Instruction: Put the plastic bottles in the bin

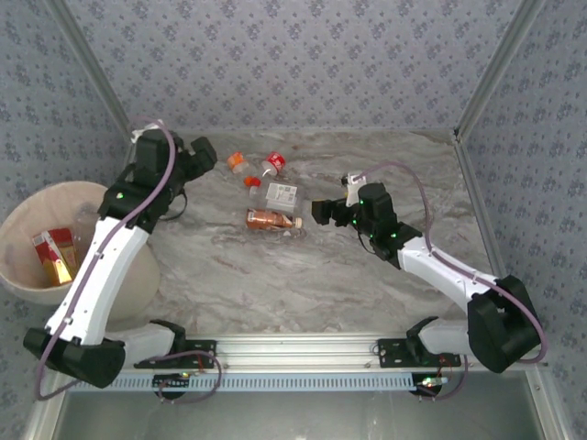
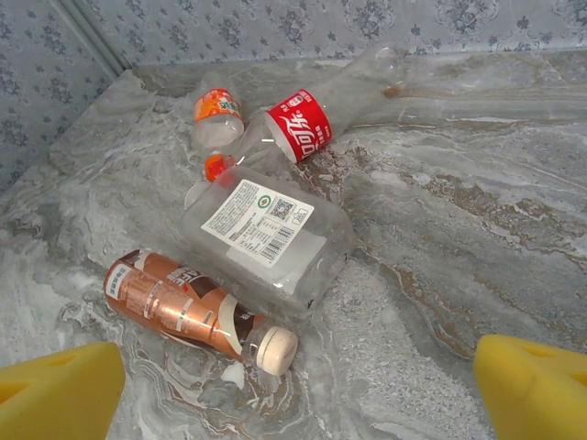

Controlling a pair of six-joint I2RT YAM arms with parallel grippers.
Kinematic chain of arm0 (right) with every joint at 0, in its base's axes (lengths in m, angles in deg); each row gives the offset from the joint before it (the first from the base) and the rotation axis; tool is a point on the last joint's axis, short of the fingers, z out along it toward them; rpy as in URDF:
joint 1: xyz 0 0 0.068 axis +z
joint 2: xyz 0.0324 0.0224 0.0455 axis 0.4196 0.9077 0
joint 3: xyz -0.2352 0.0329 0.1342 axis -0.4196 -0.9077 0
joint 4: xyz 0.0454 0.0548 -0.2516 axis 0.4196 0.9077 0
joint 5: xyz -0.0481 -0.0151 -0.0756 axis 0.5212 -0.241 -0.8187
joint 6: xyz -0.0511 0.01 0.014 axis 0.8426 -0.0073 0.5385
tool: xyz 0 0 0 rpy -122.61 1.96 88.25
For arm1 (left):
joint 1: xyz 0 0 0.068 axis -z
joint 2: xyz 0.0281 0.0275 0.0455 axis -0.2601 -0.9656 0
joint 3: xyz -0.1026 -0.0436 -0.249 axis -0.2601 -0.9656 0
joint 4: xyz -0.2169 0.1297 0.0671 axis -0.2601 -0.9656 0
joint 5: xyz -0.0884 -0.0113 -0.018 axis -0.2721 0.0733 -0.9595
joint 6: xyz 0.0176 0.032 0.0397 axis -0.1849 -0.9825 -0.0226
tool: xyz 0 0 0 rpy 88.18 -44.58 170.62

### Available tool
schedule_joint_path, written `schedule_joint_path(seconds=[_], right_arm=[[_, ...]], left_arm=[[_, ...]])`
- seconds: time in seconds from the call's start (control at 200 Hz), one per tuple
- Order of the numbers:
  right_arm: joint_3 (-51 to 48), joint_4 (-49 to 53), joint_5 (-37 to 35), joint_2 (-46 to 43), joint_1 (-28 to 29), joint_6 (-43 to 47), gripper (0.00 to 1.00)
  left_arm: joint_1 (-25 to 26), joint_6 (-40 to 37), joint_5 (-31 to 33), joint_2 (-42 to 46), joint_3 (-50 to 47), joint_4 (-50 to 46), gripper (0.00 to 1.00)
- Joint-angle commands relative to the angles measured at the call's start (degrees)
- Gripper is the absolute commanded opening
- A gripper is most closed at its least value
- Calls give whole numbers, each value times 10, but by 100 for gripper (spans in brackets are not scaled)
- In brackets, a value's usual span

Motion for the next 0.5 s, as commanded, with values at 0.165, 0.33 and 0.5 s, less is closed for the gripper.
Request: schedule_joint_path(seconds=[0.165,0.33,0.5], right_arm=[[-15,-75,76,29,-5,-23,100],[-11,-100,122,80,-4,-51,100],[10,-123,161,151,-3,-76,100]], left_arm=[[34,226,-27,-30,-128,108,98],[36,303,-73,-52,-181,134,98],[42,332,-129,-92,-209,169,98]])
